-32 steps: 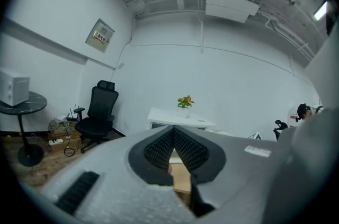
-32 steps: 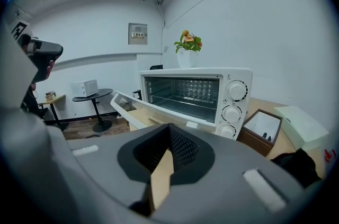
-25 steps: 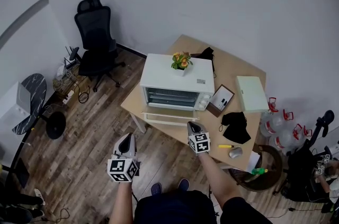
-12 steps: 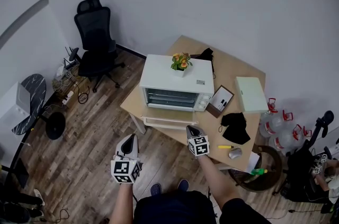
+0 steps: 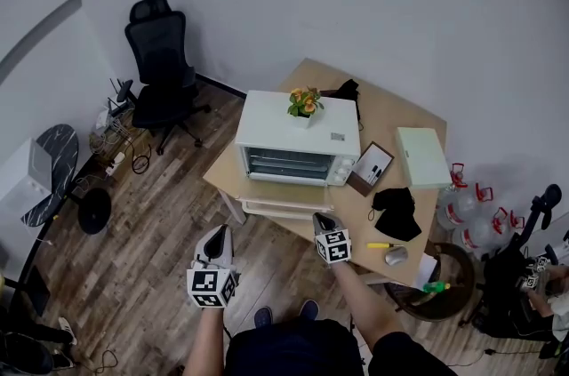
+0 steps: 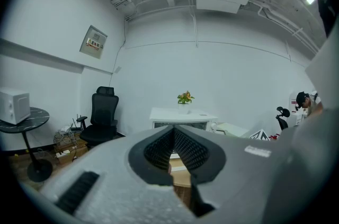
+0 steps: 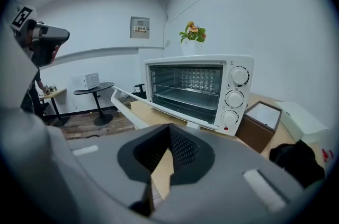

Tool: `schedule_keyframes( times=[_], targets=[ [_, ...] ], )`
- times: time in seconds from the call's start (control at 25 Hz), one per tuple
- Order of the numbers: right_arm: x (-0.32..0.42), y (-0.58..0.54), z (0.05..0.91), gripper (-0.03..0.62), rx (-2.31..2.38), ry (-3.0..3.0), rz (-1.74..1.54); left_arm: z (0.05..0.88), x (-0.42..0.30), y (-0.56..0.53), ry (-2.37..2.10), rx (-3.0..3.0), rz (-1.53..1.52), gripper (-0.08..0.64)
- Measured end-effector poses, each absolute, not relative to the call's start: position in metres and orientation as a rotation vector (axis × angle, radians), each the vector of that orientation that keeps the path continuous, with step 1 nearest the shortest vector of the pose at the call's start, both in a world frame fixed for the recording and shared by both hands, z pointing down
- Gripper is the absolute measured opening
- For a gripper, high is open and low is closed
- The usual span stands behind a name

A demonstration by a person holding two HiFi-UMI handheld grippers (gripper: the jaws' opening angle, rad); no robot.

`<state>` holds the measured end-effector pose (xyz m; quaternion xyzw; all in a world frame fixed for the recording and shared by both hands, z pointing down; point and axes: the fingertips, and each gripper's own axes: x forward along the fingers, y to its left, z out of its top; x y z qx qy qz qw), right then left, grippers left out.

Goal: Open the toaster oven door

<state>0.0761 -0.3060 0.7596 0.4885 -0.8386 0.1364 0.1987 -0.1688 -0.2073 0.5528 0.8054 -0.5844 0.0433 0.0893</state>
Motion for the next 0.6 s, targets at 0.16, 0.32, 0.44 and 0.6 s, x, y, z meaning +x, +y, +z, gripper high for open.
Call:
schedule_keyframes(
  times=[0.16,0.32,0.44,0.6],
  targets=[
    [0.077,-0.301,0.767,0.011,1.381,-2.333,0.421,0.551,-0.168,-0.206,-1.730,2.398,0.129,-0.005],
    [0.077,-0.295,0.780,0.011,1.369,-2.318,0.457,0.552,-0.168,-0.205,-1.734,2.396,0.126,-0.005],
    [0.075,-0.291,0.786,0.011,1.365,-2.313,0.479,0.553,-0.171,-0.202,-1.738,2.390,0.132,-0.005],
    [0.076,-0.290,0.792,0.011,1.357,-2.312,0.487,0.553,-0.169,-0.202,-1.744,2.389,0.141,-0.005]
  ],
)
